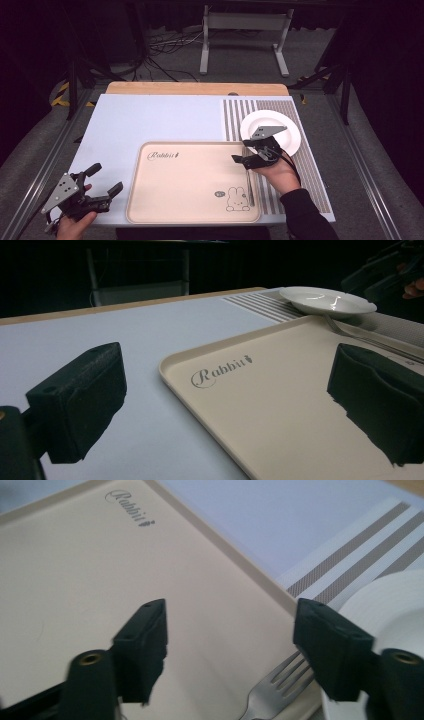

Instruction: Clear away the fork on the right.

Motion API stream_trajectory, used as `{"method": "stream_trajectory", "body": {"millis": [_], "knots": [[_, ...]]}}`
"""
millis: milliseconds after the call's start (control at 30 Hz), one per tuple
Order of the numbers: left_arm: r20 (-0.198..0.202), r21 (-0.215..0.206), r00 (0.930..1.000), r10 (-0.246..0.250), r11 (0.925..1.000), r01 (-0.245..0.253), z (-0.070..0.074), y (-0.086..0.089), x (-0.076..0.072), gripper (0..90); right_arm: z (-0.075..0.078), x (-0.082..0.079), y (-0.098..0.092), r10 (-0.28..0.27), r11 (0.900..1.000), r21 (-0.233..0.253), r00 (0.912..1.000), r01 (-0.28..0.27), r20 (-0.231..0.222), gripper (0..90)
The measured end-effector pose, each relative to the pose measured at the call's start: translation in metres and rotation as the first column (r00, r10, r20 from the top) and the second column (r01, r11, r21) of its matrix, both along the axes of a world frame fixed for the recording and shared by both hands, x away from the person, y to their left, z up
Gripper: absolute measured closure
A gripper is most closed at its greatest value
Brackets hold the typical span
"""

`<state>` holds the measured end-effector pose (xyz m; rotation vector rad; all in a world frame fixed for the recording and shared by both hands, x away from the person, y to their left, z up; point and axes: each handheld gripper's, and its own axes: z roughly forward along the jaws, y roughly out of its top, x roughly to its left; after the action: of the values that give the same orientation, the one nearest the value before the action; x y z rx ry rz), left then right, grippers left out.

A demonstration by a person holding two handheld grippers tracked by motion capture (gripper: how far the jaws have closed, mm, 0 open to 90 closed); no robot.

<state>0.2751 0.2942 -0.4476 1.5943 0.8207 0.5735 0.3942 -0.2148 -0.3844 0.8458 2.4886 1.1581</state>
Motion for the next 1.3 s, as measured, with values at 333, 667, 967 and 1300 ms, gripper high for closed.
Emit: {"method": "stream_trajectory", "body": {"millis": [333,667,967,1300], "knots": [[-0.003,0.002,1.0000,0.000,1.0000,0.000,0.000,0.000,0.000,3.1,0.025,-0.021,-0.007,0.040,0.999,0.031,0.9894,-0.044,0.139,6.7],[-0.002,0.001,1.0000,0.002,1.0000,-0.002,0.000,0.000,0.000,3.1,0.032,-0.044,-0.034,0.027,0.992,0.112,0.9765,-0.052,0.214,1.6],[0.003,0.006,1.0000,-0.004,1.0000,0.004,0.001,0.000,-0.001,2.8,0.024,-0.059,-0.066,-0.017,0.986,0.165,0.9581,-0.031,0.286,1.2],[0.005,-0.012,0.9999,-0.014,0.9998,0.014,0.000,0.002,-0.001,1.4,0.000,-0.070,-0.095,-0.065,0.969,0.248,0.9439,-0.019,0.324,0.6]]}}
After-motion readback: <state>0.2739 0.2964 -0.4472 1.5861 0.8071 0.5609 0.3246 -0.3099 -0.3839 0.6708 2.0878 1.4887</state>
